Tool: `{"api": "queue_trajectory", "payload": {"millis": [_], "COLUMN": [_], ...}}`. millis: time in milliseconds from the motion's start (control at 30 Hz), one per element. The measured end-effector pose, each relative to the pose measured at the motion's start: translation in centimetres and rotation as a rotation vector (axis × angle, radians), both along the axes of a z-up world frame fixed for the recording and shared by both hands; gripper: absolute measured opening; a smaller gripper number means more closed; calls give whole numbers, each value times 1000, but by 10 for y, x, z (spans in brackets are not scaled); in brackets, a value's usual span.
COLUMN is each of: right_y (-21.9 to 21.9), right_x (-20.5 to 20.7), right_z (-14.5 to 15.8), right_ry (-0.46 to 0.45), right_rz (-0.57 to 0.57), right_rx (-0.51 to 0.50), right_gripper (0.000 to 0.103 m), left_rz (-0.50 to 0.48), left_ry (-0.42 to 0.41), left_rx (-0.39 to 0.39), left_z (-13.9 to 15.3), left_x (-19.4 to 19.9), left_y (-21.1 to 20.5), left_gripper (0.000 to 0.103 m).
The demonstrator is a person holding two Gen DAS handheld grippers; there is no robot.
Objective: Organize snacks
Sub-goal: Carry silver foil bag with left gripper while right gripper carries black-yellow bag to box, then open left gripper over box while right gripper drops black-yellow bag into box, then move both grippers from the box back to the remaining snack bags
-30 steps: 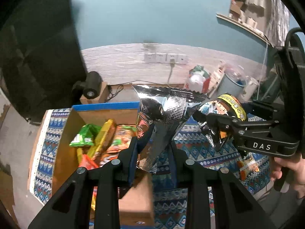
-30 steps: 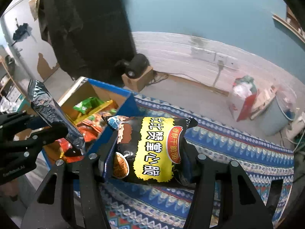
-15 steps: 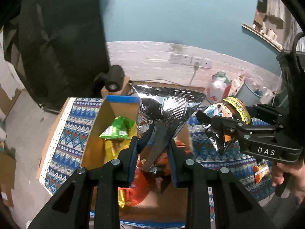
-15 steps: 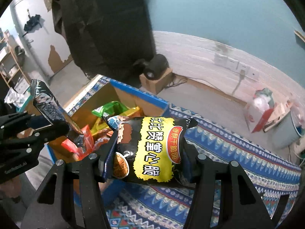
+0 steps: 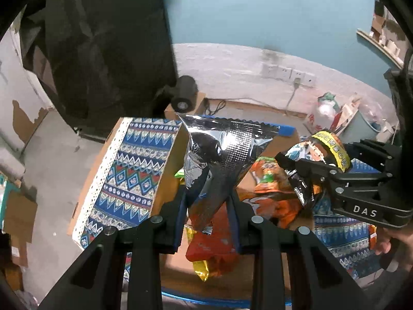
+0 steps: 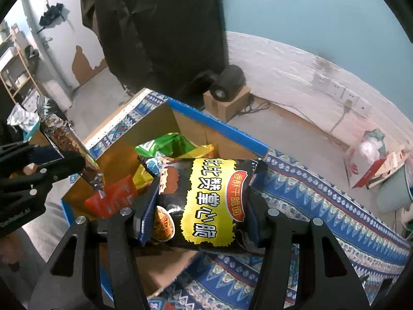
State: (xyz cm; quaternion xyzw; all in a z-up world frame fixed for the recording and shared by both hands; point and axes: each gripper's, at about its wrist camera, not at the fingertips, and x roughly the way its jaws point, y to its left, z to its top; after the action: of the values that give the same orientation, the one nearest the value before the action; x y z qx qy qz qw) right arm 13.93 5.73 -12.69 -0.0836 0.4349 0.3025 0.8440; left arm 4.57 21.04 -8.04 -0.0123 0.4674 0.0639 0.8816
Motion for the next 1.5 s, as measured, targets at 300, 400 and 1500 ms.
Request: {"api": "queue_trajectory", "payload": {"millis": [300,400,1500], "right_y": [21,26,-64], "right_x": [5,8,-10], "right_z": [-11,-13,2], "right_ry": [17,24,4], "right_rz": [30,42,-68], "right_rx": [-10,-8,-84], "right_gripper": [57,58,79], "left_rz": [61,71,-135], "left_ry": [111,112,98], "left_rx": [-2,12,-11], "left_z": [-38,-39,-23], "left_x": [13,12,11], "left_y": [16,15,-79], "left_gripper": [52,63,75]}}
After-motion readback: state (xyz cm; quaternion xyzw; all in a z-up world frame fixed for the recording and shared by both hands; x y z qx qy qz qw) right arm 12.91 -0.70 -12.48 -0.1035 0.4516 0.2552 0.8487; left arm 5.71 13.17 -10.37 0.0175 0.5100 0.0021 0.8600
